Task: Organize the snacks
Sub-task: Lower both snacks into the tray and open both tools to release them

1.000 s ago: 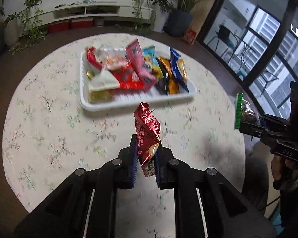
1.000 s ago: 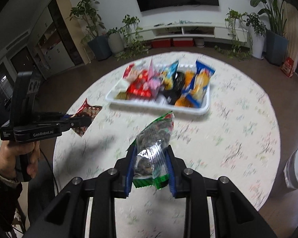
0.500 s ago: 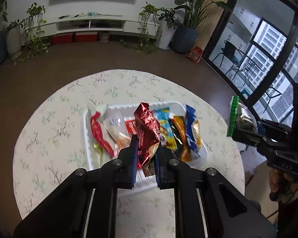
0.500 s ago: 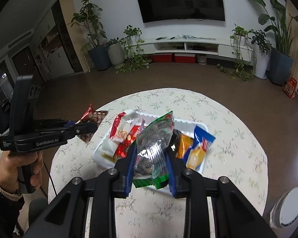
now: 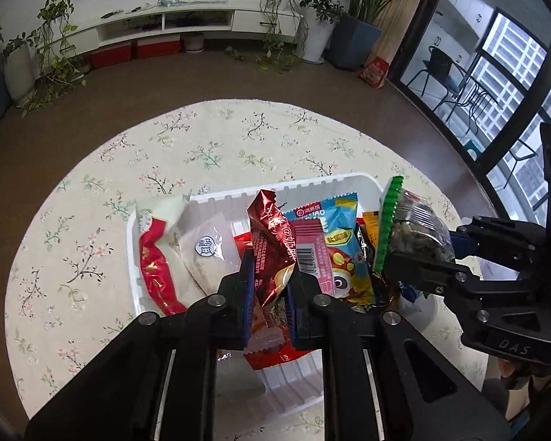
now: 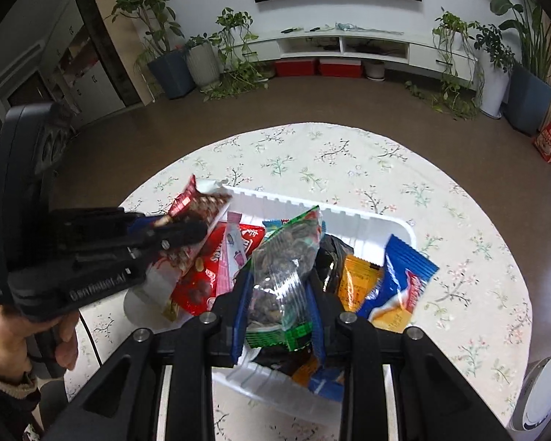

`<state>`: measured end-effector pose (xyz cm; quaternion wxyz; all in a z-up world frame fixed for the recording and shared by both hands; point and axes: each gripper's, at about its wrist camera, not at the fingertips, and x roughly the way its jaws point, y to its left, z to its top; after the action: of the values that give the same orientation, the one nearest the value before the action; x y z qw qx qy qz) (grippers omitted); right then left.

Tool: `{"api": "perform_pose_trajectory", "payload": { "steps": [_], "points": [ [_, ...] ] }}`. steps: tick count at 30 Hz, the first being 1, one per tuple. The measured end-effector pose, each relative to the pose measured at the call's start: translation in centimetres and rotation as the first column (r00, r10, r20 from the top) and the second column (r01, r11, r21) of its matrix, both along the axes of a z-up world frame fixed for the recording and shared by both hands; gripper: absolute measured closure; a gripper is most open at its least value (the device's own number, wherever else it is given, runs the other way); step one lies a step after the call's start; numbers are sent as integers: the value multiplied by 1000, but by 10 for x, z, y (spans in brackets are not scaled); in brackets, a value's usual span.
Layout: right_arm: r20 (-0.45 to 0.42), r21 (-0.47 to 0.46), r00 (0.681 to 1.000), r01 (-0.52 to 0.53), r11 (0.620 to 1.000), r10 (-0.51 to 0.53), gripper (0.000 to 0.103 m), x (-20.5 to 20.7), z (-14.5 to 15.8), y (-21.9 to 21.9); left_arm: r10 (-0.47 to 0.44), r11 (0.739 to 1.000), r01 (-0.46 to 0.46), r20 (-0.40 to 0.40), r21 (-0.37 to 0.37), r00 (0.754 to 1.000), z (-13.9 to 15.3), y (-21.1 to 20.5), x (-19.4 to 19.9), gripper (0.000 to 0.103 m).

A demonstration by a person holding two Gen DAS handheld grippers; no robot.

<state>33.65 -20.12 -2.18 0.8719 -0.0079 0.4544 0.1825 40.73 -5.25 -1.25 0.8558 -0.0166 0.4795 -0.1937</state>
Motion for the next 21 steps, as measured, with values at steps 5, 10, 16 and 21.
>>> {"api": "perform_pose_trajectory", "payload": {
  "steps": [5, 10, 16, 21],
  "points": [
    [-2, -42, 1000, -25, 999, 25, 72, 4, -7, 16, -8, 999, 8, 8, 31, 1000, -9, -9, 8, 90],
    [-19, -69, 1000, -26, 997, 25, 72, 9, -15, 20, -13, 999, 13, 9, 38, 1000, -22, -19, 10, 90],
    [-45, -88, 999, -28, 996, 24, 67, 9, -25, 19, -13, 998, 12, 3, 57, 1000, -38, -29, 13, 89],
    [-46, -75, 999, -11, 997, 7, 63, 12, -26, 14, -22, 998, 21, 8, 60, 1000, -39, -25, 12, 88]
  ]
}}
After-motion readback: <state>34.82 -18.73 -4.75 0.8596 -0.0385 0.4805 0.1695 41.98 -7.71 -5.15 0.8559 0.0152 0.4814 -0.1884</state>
